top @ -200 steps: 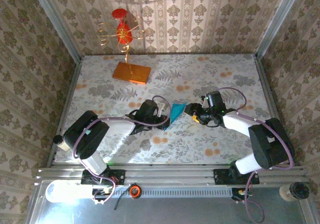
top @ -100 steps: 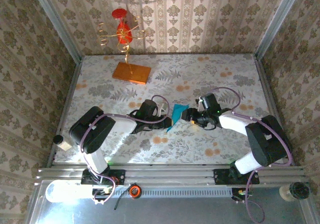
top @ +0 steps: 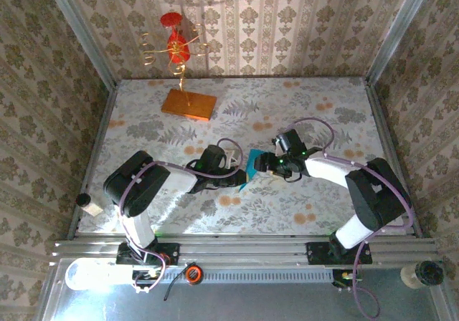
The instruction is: Fold a paper plane with a square sheet of paper (pick it up from the middle)
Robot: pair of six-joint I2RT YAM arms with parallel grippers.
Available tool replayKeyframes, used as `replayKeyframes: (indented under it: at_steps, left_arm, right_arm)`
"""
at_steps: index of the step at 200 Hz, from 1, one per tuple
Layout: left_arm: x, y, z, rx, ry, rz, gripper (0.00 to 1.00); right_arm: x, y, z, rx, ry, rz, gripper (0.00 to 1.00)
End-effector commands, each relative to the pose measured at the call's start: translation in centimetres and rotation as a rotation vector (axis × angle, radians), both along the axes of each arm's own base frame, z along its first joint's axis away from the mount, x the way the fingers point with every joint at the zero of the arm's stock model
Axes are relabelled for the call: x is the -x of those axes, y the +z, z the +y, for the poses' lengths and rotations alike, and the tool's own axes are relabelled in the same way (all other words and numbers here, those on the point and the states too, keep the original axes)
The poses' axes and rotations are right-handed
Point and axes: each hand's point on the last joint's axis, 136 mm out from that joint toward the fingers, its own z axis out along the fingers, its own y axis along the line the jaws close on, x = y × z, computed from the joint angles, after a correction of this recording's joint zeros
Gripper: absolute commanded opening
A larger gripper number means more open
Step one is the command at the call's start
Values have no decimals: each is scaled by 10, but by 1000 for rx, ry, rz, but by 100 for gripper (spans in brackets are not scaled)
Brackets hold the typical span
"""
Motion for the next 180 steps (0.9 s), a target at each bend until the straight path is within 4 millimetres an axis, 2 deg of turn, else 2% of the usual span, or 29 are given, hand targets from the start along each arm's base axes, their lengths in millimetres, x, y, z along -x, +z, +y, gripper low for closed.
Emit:
replayKeyframes:
  at_steps: [1,94,135,180]
  left_arm:
    - [0,-2,3,25,19,27,0]
    - [-6,-4,11,51,83,72,0]
    - [-5,-8,11,54,94,92,0]
    - [-4,-13,12,51,100,109,0]
  right_arm:
    - [-3,-6,-1,54,13,10,73]
    - [-19,-11,11,53,39,25,73]
    - [-19,-21,12,102,58,41,74]
    - [-15,-41,8,215,57,95,75]
